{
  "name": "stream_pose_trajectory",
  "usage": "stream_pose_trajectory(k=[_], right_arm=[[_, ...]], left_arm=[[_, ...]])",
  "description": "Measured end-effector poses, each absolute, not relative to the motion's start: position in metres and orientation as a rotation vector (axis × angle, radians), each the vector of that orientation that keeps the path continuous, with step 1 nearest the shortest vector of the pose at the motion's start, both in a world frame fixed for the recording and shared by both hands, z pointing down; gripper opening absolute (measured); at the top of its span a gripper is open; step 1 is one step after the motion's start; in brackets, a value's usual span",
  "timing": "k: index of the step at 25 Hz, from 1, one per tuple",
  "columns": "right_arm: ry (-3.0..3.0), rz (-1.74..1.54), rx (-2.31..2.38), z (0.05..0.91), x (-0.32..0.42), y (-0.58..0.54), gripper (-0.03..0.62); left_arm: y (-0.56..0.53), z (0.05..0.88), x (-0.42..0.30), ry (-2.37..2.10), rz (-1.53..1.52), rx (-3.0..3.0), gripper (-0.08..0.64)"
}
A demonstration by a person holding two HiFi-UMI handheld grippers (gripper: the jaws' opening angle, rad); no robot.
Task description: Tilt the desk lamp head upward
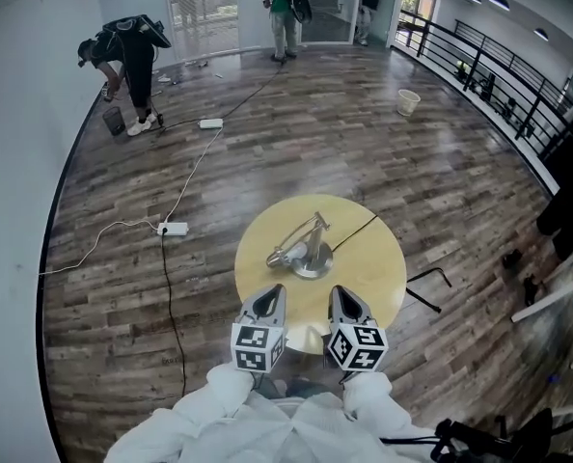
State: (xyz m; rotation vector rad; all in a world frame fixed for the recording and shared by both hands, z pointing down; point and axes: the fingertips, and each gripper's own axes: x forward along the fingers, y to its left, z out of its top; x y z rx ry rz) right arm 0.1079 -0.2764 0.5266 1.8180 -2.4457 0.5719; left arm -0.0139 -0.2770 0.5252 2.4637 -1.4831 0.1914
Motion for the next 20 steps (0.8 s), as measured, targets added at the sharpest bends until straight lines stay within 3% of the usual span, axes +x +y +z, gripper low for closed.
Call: stream_pose_trajectory(k=[10,11,12,16,20], right_arm=[[-2.402,0.593,1.741,0.566,0.110,-0.336,0.014],[-2.401,0.580,1.706,0.574,0.108,-0.344,0.014],[-2.405,0.573,1.662,0.582,0.105,-0.352,0.016],[-2.395,0.602,1.522,0.620,0.096,-0.382,0.165],[-2.336,0.600,1.437,0.663,0.095,-0.405,0.223]], left_arm=[[-0.310,0.555,-0.024,-1.413,0.240,2.515,0.003],[-0.314,0.560,-0.025,-1.400,0.257,2.541,0.009],[-0.318,0.566,-0.027,-1.393,0.279,2.561,0.063],[-0.342,0.601,-0.043,-1.351,0.403,2.596,0.168],[-0.371,0.633,-0.055,-1.295,0.519,2.617,0.234]])
